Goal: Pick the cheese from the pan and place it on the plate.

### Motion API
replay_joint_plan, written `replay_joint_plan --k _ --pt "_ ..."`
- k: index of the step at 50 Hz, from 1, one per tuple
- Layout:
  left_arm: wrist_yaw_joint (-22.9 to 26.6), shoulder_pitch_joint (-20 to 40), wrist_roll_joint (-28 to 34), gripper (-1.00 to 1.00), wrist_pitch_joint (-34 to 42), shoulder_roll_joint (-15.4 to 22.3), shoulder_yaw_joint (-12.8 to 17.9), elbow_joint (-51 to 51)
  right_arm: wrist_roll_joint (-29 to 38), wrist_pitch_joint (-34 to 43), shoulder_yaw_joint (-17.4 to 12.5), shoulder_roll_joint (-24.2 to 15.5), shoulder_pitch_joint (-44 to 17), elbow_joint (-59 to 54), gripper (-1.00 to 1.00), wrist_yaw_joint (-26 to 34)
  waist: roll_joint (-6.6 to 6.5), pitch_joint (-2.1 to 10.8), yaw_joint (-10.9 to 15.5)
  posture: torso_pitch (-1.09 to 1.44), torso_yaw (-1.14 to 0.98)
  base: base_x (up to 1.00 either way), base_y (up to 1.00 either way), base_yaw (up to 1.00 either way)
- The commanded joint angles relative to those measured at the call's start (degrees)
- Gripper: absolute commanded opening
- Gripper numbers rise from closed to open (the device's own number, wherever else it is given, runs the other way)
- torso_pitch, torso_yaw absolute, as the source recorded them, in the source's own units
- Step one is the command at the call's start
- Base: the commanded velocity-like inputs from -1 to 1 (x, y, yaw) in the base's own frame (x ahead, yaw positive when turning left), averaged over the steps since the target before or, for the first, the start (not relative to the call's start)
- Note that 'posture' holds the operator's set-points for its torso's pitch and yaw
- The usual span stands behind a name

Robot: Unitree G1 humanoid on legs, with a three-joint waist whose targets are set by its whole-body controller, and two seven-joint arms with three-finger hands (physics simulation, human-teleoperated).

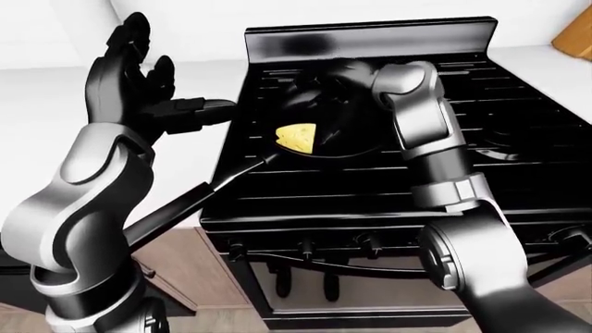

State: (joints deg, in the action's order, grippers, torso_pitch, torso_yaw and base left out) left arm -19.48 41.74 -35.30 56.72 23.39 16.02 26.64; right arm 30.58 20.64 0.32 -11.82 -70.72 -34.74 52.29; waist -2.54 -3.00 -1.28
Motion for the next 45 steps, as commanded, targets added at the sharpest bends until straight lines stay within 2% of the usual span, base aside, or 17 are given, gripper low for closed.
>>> replay_joint_plan --k 1,4,6,45 --pt "0.0 1.8 0.0 1.0 -1.6 0.8 0.7 1.2 0.0 -1.5 -0.6 -0.2 -2.6 1.8 0.5 -1.1 -0.15 1.75 0.0 0.0 0.0 0.0 0.0 0.0" --pt "-0.2 2.0 -0.2 1.0 -1.3 0.8 0.8 1.3 0.0 -2.8 -0.6 0.0 -2.6 0.4 0.5 -2.0 -0.19 1.76 0.0 0.0 0.0 0.0 0.0 0.0" --pt "-0.2 1.9 -0.2 1.0 -1.6 0.9 0.8 1.1 0.4 -3.6 -0.3 0.1 -2.2 0.3 0.57 -2.2 -0.21 1.76 0.0 0.0 0.0 0.0 0.0 0.0" --pt "-0.8 2.0 -1.0 1.0 -1.3 1.4 1.0 1.3 0.7 -7.7 0.4 3.6 -2.6 -5.4 0.58 -6.1 -0.46 2.0 -0.1 0.0 0.0 0.0 0.0 0.0"
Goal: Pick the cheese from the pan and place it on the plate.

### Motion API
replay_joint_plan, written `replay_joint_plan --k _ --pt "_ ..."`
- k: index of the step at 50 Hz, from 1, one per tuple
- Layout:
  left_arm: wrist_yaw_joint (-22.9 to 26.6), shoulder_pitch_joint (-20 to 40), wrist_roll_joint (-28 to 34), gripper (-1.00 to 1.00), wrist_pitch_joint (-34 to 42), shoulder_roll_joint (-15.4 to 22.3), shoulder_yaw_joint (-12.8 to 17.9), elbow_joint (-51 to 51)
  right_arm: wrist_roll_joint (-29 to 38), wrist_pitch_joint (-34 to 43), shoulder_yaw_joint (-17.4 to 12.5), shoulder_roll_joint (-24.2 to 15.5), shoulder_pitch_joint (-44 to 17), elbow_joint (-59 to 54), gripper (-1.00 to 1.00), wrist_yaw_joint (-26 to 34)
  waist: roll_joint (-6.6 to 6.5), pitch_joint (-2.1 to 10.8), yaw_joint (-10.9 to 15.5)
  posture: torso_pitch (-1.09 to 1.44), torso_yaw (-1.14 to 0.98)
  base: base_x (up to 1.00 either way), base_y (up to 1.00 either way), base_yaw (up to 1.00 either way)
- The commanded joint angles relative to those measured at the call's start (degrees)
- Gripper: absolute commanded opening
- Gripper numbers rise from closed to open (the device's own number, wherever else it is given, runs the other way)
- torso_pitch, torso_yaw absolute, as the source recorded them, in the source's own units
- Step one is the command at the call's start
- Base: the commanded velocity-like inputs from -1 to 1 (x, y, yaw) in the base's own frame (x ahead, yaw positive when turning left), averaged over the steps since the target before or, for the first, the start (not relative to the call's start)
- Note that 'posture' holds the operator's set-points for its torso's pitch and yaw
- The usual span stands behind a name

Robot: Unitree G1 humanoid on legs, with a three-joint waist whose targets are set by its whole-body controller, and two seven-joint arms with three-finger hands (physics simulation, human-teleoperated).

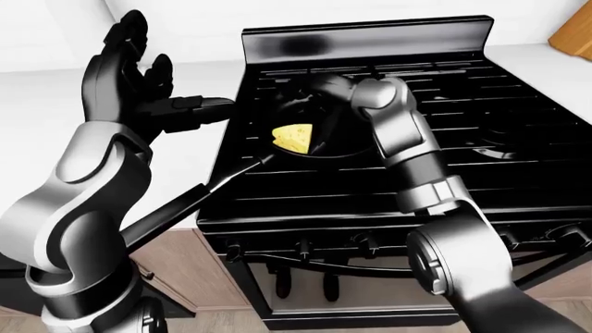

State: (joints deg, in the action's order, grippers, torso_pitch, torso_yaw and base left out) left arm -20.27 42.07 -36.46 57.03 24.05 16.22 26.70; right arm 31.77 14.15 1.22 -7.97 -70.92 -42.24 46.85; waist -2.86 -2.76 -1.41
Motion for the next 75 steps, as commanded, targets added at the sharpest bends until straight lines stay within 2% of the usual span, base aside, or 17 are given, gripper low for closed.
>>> replay_joint_plan --k 1,15,17,33,38,39,41,57,65,75 --pt "0.1 1.6 0.1 1.0 -1.7 0.8 0.8 1.2 -0.4 -1.1 -0.4 -0.2 -2.4 2.3 0.58 -0.5 -0.16 1.75 0.0 0.0 0.0 0.0 0.0 0.0" --pt "0.0 1.4 0.1 1.0 -1.8 0.7 0.7 1.4 0.1 -2.8 -0.1 0.4 -2.6 0.2 0.52 -1.7 -0.2 1.71 0.0 0.0 0.0 0.0 0.0 0.0" --pt "0.0 1.5 0.1 1.0 -1.8 0.7 0.7 1.3 0.2 -3.2 -0.1 0.4 -2.6 -0.3 0.47 -2.1 -0.21 1.7 0.0 0.0 0.0 0.0 0.0 0.0" --pt "0.0 1.5 -0.1 1.0 -1.8 0.8 0.8 1.3 1.1 -4.6 0.4 1.4 -1.9 -1.4 0.47 -3.7 -0.29 1.69 -0.1 0.0 0.0 0.0 0.0 0.0" --pt "0.0 1.0 0.0 1.0 -2.0 0.6 0.7 1.5 1.0 -4.9 0.2 1.5 -2.1 -1.7 0.36 -3.8 -0.29 1.72 0.0 0.0 0.0 0.0 0.0 0.0" --pt "0.0 1.1 0.1 1.0 -2.0 0.7 0.6 1.4 1.0 -4.9 0.1 1.4 -2.2 -1.9 0.25 -4.0 -0.29 1.73 0.0 0.0 0.0 0.0 0.0 0.0" --pt "-0.1 1.6 -0.1 1.0 -1.7 0.8 0.7 1.2 1.0 -4.8 0.1 1.5 -2.3 -1.7 0.18 -4.0 -0.3 1.73 0.0 0.0 0.0 0.0 0.0 0.0" --pt "0.2 1.4 0.1 1.0 -2.0 0.7 0.7 1.1 1.2 -5.9 0.2 1.4 -2.3 -2.2 0.18 -4.8 -0.24 1.8 0.1 0.0 0.0 0.0 0.0 0.0" --pt "0.1 1.4 0.2 1.0 -1.8 0.7 0.7 1.3 1.5 -6.7 0.1 1.2 -3.2 -3.7 0.03 -6.6 -0.23 1.85 0.1 0.0 0.0 0.0 0.0 0.0" --pt "0.1 1.1 0.2 1.0 -1.9 0.5 0.6 1.5 1.4 -7.5 -0.3 0.7 -5.2 -5.9 0.07 -9.5 -0.21 1.85 0.1 0.0 0.0 0.0 0.0 0.0"
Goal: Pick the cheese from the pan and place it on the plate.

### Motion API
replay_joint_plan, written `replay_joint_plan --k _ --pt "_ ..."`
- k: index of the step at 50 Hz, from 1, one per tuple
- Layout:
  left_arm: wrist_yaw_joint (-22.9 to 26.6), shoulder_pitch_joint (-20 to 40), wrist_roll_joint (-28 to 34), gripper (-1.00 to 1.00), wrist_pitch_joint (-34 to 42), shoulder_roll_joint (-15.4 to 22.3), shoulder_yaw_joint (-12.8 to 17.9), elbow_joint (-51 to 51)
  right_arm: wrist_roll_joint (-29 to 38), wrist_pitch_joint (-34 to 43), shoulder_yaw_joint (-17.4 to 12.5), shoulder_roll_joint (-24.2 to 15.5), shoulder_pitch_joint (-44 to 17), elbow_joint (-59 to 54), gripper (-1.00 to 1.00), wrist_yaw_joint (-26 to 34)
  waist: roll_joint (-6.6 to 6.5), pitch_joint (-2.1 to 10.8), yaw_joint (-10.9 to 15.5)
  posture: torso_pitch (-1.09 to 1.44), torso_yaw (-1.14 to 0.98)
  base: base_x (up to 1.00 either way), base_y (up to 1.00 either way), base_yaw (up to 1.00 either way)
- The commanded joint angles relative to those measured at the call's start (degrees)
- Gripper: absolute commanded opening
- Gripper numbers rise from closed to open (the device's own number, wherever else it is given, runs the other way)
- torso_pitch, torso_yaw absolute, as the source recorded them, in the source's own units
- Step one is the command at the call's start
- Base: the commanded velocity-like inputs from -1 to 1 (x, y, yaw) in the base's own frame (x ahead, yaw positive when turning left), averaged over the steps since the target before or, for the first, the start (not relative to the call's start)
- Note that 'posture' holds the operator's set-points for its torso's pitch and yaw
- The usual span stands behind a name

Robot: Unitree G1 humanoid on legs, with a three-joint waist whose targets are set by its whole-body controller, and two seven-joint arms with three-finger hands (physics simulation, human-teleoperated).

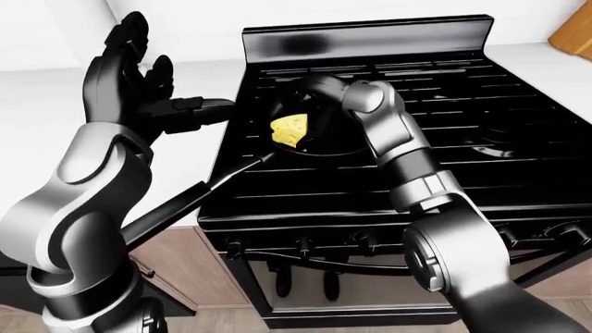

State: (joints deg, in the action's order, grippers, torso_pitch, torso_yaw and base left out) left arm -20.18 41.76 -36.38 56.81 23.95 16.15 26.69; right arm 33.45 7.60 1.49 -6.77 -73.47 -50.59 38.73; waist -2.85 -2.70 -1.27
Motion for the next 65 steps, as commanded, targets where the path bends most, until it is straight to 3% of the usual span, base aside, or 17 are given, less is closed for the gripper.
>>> replay_joint_plan --k 1,6,11,13,15,19,23,24,41,65 --pt "0.1 1.3 0.2 1.0 -1.8 0.6 0.7 1.5 -0.4 -1.1 -0.7 -0.6 -2.8 2.2 -0.01 -1.5 -0.21 1.77 0.0 0.0 0.0 0.0 0.0 0.0" --pt "0.3 1.5 0.4 1.0 -2.0 0.7 0.7 1.0 -0.2 -1.4 -0.5 -0.7 -3.2 1.7 -0.08 -2.3 -0.2 1.71 0.0 0.0 0.0 0.0 0.0 0.0" --pt "0.1 1.6 0.2 1.0 -1.7 0.6 0.7 1.2 -0.4 -1.0 -0.7 -0.8 -3.6 1.4 -0.28 -2.9 -0.18 1.7 0.0 0.0 0.0 0.0 0.0 0.0" --pt "0.3 1.4 0.4 1.0 -2.0 0.6 0.6 1.1 -0.5 -0.9 -0.8 -0.9 -3.9 1.4 -0.53 -3.0 -0.16 1.69 0.0 0.0 0.0 0.0 0.0 0.0" --pt "0.3 1.5 0.4 1.0 -1.9 0.5 0.6 1.1 -0.6 -0.9 -0.9 -0.9 -4.1 1.4 -0.65 -3.1 -0.15 1.68 0.0 0.0 0.0 0.0 0.0 0.0" --pt "0.3 1.2 0.5 1.0 -1.9 0.5 0.6 1.3 -0.8 -1.0 -1.0 -1.0 -4.1 1.0 -0.85 -3.7 -0.15 1.66 0.0 0.0 0.0 0.0 0.0 0.0" --pt "0.1 1.7 0.3 1.0 -1.5 0.6 0.8 1.2 -1.3 -0.9 -1.3 -1.1 -4.7 0.8 -0.87 -4.5 -0.14 1.68 0.0 0.0 0.0 0.0 0.0 0.0" --pt "0.0 1.9 0.2 1.0 -1.4 0.6 0.7 1.3 -1.6 -1.2 -1.5 -1.4 -5.0 0.1 -0.99 -5.1 -0.13 1.68 0.0 0.0 0.0 0.0 0.0 0.0" --pt "0.4 1.6 0.6 1.0 -1.8 0.5 0.6 1.1 -6.1 2.0 -2.9 -2.9 -8.9 -1.8 -1.0 -11.8 -0.03 1.56 0.0 0.0 0.0 0.0 0.0 0.0" --pt "0.4 1.7 1.0 1.0 -1.7 0.4 0.5 1.4 -7.4 15.5 -3.5 -6.7 -14.0 4.0 -1.0 -11.0 0.25 1.24 0.2 0.0 0.0 0.0 0.0 0.0"
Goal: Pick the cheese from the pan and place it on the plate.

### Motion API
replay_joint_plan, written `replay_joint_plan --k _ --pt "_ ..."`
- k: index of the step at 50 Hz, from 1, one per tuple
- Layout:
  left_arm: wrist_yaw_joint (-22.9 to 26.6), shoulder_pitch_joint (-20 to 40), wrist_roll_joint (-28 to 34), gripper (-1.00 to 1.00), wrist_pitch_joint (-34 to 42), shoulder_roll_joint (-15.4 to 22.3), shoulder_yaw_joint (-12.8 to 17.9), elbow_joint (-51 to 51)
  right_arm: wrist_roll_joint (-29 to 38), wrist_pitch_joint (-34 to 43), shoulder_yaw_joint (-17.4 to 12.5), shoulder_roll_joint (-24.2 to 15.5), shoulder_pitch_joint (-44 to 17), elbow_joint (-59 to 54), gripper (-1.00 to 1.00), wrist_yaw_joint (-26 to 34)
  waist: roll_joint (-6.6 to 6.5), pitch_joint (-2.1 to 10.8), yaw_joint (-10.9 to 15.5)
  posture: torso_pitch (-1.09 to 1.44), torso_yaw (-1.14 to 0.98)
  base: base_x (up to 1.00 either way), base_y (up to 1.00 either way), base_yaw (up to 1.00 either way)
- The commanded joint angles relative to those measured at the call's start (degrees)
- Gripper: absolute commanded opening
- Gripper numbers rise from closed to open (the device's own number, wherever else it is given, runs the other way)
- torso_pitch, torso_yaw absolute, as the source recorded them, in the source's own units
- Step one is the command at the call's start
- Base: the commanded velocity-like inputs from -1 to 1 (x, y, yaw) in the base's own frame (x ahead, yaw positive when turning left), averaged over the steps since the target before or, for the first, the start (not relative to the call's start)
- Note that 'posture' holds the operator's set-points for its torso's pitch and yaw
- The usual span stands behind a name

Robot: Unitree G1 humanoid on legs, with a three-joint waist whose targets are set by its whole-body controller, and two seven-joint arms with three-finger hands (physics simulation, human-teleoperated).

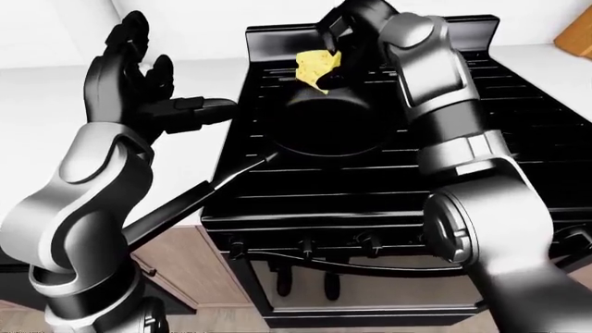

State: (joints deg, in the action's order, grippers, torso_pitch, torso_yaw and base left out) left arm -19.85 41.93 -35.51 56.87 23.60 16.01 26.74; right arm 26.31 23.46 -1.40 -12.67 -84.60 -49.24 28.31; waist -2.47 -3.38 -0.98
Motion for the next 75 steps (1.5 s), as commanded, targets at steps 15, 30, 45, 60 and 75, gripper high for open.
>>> replay_joint_plan --k 15,30,45,60,75 --pt "0.0 1.7 0.3 1.0 -1.6 0.8 0.7 1.2 0.6 3.8 -1.2 -2.7 -1.3 8.2 -1.0 -1.6 0.0 1.8 0.1 0.0 0.0 0.0 0.0 0.0" --pt "-0.2 1.9 0.0 1.0 -1.4 0.8 0.7 1.3 0.6 4.9 -1.1 -3.4 -1.1 9.0 -1.0 -1.1 -0.35 2.99 0.6 0.0 0.0 0.0 -0.18 0.0" --pt "0.0 1.8 0.0 1.0 -1.5 0.9 0.7 1.1 0.4 4.8 -1.1 -3.3 -0.8 9.1 -1.0 -1.4 -1.31 1.84 1.4 0.0 0.0 0.0 -0.28 0.0" --pt "0.0 1.9 0.1 1.0 -1.8 0.8 0.6 0.7 0.8 4.5 -1.1 -3.6 -1.6 8.2 -1.0 -1.3 5.42 3.71 1.1 0.0 0.0 0.0 -0.28 0.0" --pt "-0.1 1.8 -0.1 1.0 -1.6 1.1 1.0 0.9 0.6 4.1 -1.1 -3.2 -0.8 8.1 -1.0 -1.6 -2.41 2.42 1.1 0.0 0.0 0.0 -0.28 0.0"
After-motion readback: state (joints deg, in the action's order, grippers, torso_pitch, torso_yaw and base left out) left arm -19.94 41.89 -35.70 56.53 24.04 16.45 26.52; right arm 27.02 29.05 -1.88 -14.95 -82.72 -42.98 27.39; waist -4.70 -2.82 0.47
